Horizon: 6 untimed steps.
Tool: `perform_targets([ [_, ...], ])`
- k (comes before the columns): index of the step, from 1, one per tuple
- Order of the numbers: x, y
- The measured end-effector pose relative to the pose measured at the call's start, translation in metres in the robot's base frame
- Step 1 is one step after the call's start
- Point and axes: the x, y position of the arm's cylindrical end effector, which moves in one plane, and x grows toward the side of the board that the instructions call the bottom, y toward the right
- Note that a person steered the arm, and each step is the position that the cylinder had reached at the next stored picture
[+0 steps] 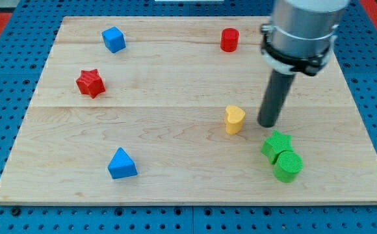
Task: Place the yellow heart in between the stars
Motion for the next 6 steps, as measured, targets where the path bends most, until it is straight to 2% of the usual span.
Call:
perform_targets([
  [2,-0.004,-0.067],
  [3,-0.014,-0.129],
  [4,0.022,-0.115],
  [5,0.019,-0.163],
  [6,-0.009,-0.149],
])
